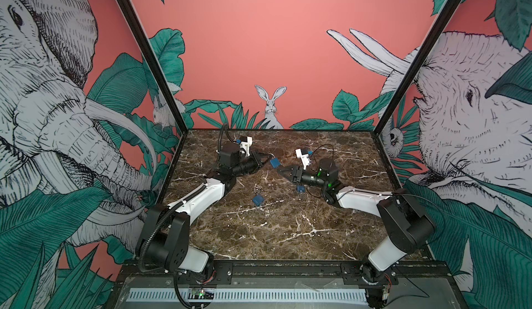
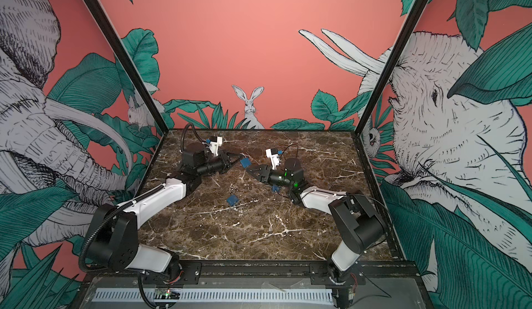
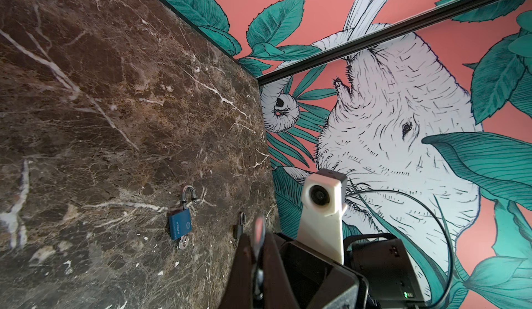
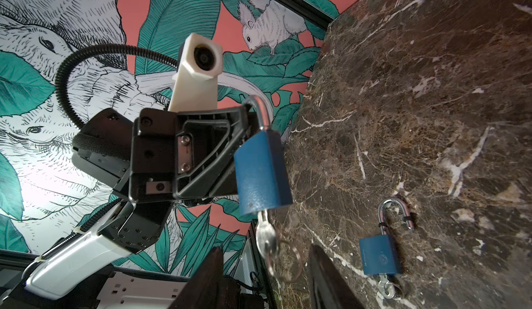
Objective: Lock with the key
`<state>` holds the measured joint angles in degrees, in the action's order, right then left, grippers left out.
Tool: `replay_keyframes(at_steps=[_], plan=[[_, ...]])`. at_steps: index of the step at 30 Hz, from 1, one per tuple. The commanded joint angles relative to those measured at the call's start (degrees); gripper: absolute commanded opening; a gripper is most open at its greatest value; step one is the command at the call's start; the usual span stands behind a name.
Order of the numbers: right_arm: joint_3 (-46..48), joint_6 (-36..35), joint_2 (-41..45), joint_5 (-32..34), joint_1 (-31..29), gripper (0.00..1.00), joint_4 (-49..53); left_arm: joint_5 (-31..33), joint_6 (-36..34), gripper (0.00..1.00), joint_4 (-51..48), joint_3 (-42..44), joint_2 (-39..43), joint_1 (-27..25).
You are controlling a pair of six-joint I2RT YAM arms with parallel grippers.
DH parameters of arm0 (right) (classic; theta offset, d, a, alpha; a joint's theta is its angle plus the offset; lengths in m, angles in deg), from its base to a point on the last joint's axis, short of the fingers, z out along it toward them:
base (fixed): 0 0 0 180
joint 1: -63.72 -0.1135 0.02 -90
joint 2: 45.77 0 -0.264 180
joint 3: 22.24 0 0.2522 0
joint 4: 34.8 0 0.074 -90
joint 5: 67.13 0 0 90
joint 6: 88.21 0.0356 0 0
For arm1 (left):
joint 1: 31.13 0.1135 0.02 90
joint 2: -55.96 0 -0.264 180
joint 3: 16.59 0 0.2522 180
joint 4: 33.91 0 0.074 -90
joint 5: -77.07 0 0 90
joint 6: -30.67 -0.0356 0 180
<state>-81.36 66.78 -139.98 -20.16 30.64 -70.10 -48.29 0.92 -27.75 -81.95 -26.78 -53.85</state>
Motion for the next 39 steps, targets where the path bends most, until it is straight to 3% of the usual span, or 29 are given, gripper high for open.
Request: replay_keyframes(at_steps=[1, 14, 18, 28, 39], plan=[[-1.88, 0.7, -1.18, 0.63, -0.42, 0.46, -4.18, -0.77, 0.84, 0.0, 3.38, 0.3, 1.88, 0.15], [-2.88, 2.39, -2.88, 0.94, -0.51, 0.28, -7.41, -0.96, 1.01, 0.0, 3.69, 0.77, 2.0, 0.15], [-3.15, 4.48, -4.19, 0.07, -0.49, 0.19, -10.48, -1.08, 1.09, 0.0, 3.91, 0.94, 1.88, 0.23], [-1.7, 5.94, -4.44, -0.01, -0.59, 0.11, -13.37, -0.51, 1.53, 0.0, 5.06, 1.67, 1.57, 0.14], [-1.92, 4.92, -3.96, 0.07, -1.11, 0.14, -11.35, 0.38, 4.95, 0.0, 10.89, 3.2, 0.05, 0.13]])
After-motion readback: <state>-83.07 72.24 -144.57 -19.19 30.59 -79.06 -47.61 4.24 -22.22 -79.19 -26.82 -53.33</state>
